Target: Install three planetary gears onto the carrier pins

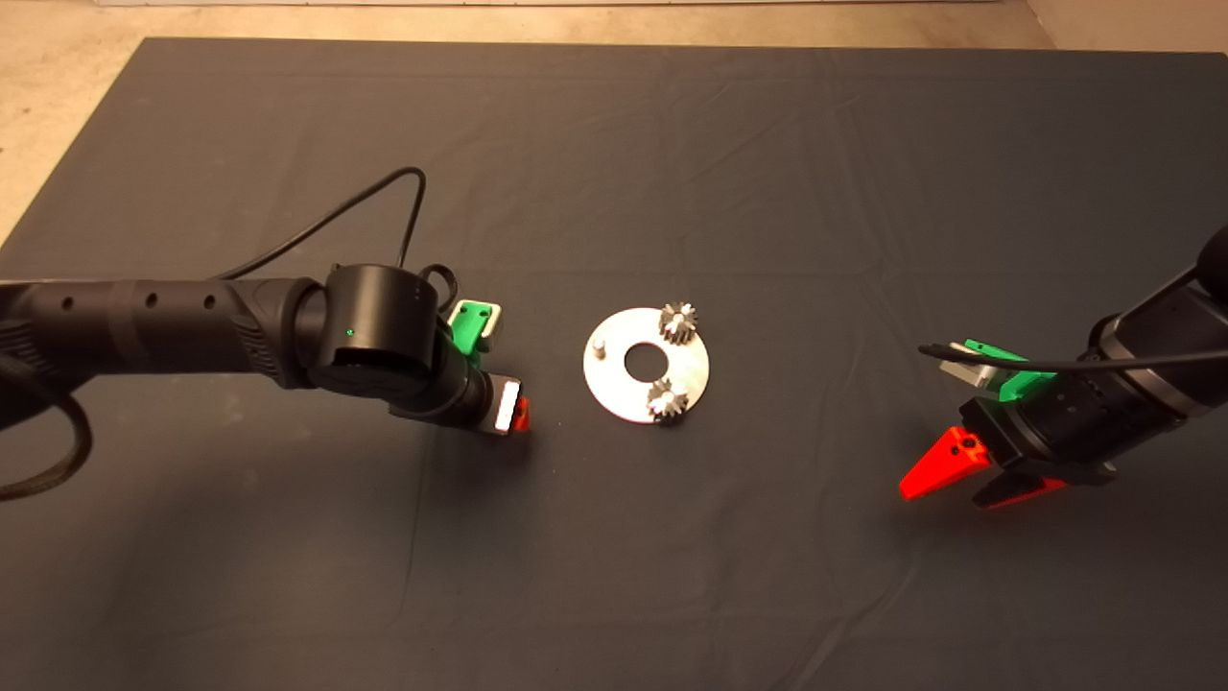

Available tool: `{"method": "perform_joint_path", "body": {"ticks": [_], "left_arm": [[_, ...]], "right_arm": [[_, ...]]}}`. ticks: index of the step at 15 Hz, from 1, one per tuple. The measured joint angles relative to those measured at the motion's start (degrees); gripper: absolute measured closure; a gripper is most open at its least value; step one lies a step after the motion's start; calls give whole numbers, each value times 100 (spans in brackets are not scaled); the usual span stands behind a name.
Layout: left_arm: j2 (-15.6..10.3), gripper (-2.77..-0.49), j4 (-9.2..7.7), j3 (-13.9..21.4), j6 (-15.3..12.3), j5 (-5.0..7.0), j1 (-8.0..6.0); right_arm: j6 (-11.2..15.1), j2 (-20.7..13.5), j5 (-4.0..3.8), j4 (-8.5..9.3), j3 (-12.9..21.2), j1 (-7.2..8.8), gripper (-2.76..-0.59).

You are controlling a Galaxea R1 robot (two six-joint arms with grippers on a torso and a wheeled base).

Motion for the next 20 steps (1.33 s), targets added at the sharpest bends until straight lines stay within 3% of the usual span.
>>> {"method": "perform_joint_path", "body": {"ticks": [2, 7, 15, 20], "left_arm": [[62, -223, 33, -91, 75, 2, -2], [94, -222, 50, -124, 88, 0, 0], [63, -180, 55, -122, 85, 2, 0], [21, -166, 56, 4, 75, 2, 0]], "right_arm": [[1, 2, 1, 4, 2, 0, -233], [0, 2, 0, 9, 29, 0, -233], [0, 0, 0, 11, 33, 0, -233], [0, 0, 0, 12, 33, 0, -233]]}}
